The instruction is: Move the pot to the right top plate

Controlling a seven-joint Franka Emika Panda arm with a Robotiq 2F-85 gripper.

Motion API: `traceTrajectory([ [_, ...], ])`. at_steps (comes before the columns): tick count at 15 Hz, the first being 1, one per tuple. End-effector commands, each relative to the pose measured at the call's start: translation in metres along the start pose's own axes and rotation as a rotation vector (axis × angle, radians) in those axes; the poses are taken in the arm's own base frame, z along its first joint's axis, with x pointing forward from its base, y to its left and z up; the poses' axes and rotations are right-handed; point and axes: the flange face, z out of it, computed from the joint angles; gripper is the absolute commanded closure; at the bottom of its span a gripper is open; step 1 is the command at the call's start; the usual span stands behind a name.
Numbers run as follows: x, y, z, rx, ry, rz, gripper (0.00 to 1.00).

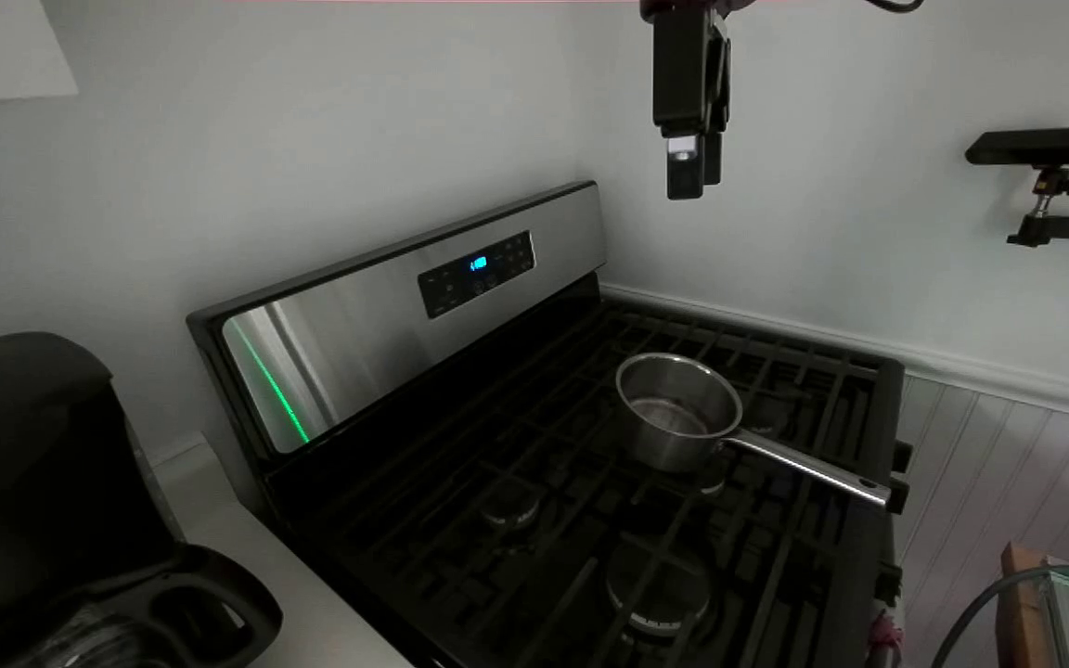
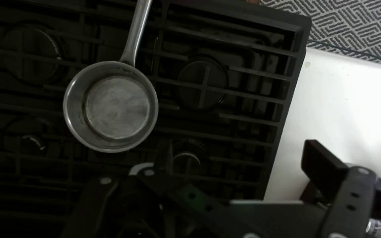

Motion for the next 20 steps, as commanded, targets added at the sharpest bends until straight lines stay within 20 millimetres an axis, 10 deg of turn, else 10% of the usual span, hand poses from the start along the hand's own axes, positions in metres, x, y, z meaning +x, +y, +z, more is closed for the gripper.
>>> traceTrajectory([
  [1,0.0,0.0,-0.001,0.0,-0.001,0.0,0.0],
  [11,0.007,0.006,0.005,-0.024,-0.014,0.031,0.0],
  [20,0.036,0.144,0.098,0.034,-0.109,0.116,0.0],
])
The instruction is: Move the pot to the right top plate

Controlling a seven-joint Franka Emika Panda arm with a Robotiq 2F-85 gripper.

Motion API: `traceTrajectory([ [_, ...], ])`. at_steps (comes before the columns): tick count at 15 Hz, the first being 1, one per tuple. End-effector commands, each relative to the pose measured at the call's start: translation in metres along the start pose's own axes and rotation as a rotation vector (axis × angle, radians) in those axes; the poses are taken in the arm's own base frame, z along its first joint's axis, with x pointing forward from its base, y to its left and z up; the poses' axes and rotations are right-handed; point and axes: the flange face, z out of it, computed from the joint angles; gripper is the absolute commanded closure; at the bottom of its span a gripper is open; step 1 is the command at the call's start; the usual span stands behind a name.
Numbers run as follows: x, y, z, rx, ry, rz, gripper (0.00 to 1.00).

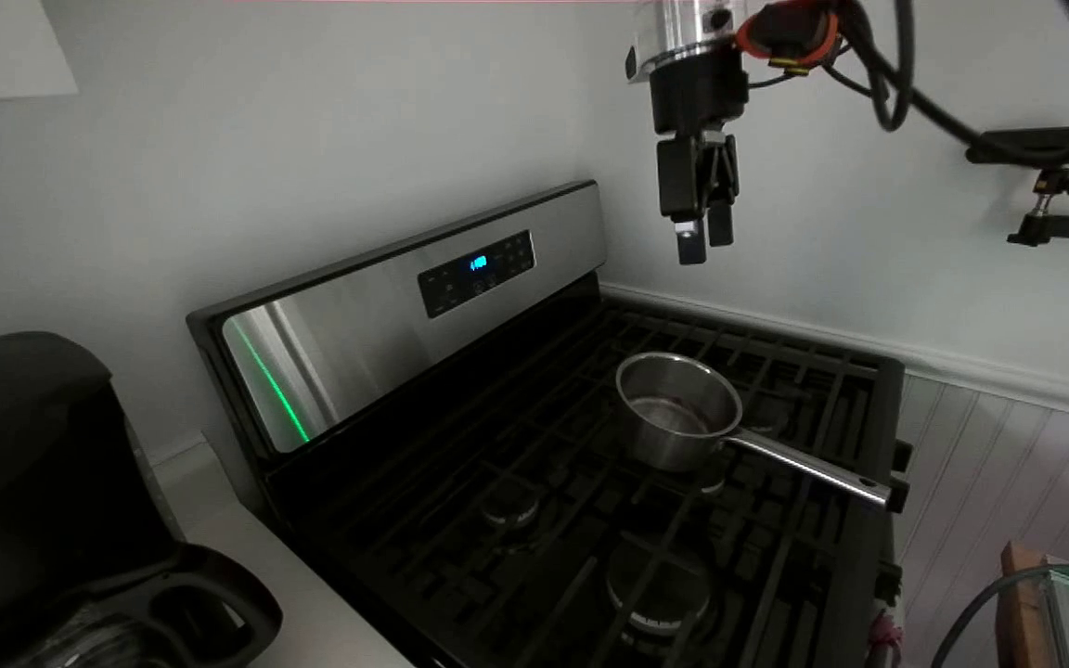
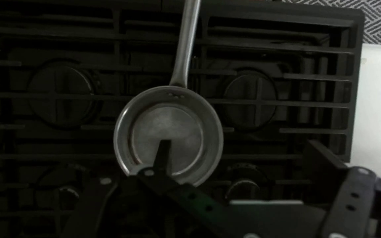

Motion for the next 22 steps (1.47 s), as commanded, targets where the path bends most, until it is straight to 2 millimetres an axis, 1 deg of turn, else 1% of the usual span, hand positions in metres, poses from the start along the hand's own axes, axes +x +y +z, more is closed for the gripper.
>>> traceTrajectory([
  [1,0.027,0.048,0.029,-0.021,0.007,-0.033,0.0],
  [4,0.038,0.073,0.054,-0.042,0.016,-0.087,0.0],
  [6,0.044,0.083,0.066,-0.067,0.039,-0.118,0.0],
  [7,0.047,0.086,0.07,-0.063,0.054,-0.113,0.0],
  [8,0.042,0.078,0.065,-0.046,0.036,-0.086,0.0],
  [10,0.047,0.083,0.071,-0.052,0.042,-0.092,0.0],
  [13,0.048,0.083,0.072,-0.052,0.043,-0.093,0.0],
  [14,0.05,0.087,0.083,-0.045,0.014,-0.104,0.0],
  [15,0.048,0.089,0.088,-0.054,-0.007,-0.096,0.0],
  [17,0.038,0.088,0.096,-0.027,-0.062,-0.144,0.0],
  [22,0.009,0.085,0.123,-0.026,-0.217,-0.179,0.0],
])
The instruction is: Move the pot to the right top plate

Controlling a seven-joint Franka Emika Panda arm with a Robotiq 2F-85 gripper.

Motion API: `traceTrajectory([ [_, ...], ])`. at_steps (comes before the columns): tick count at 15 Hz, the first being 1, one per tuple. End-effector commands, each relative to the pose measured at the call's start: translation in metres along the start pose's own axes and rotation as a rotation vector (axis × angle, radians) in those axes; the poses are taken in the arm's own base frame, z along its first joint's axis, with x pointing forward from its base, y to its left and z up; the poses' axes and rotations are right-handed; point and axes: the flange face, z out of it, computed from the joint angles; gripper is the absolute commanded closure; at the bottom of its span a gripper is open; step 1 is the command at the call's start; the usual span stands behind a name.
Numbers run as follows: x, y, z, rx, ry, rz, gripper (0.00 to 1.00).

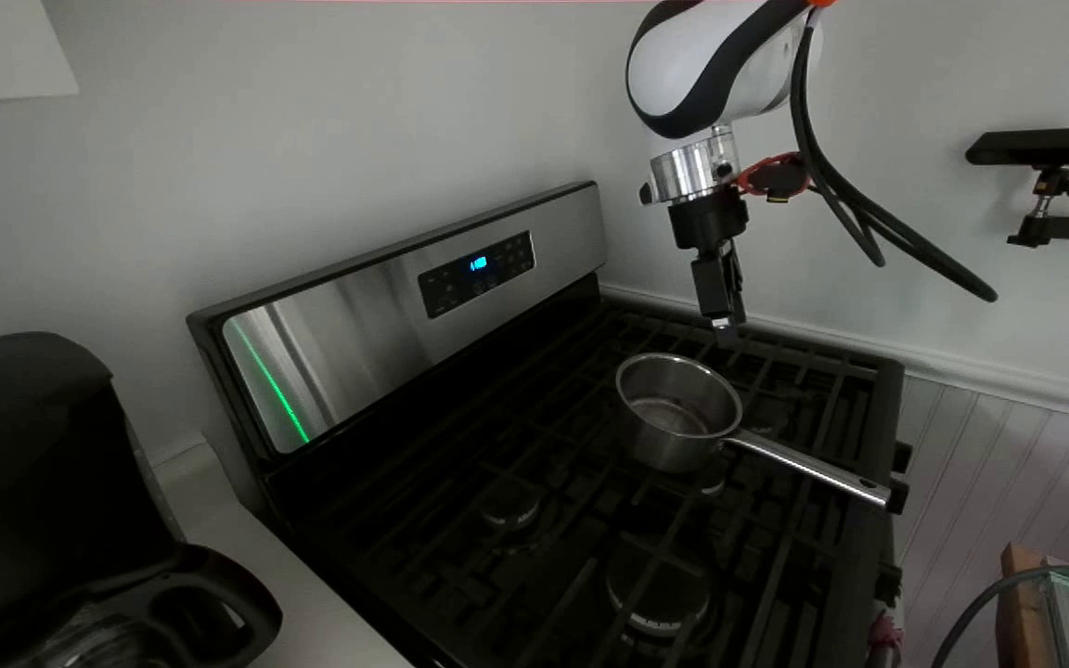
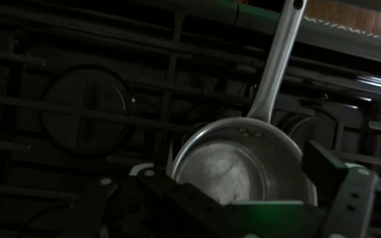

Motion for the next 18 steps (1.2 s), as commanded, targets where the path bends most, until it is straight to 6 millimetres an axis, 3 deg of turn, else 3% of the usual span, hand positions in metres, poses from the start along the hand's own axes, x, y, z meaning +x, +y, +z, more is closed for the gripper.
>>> traceTrajectory([
  [1,-0.021,-0.006,0.018,-0.031,-0.073,-0.04,0.0],
  [2,-0.006,-0.001,0.012,-0.01,-0.05,-0.013,0.0],
  [7,-0.012,-0.004,0.02,-0.016,-0.073,-0.022,0.0],
  [14,-0.033,-0.067,0.048,-0.109,-0.146,-0.164,0.0],
  [18,-0.036,-0.073,0.068,-0.092,-0.105,-0.149,0.0],
])
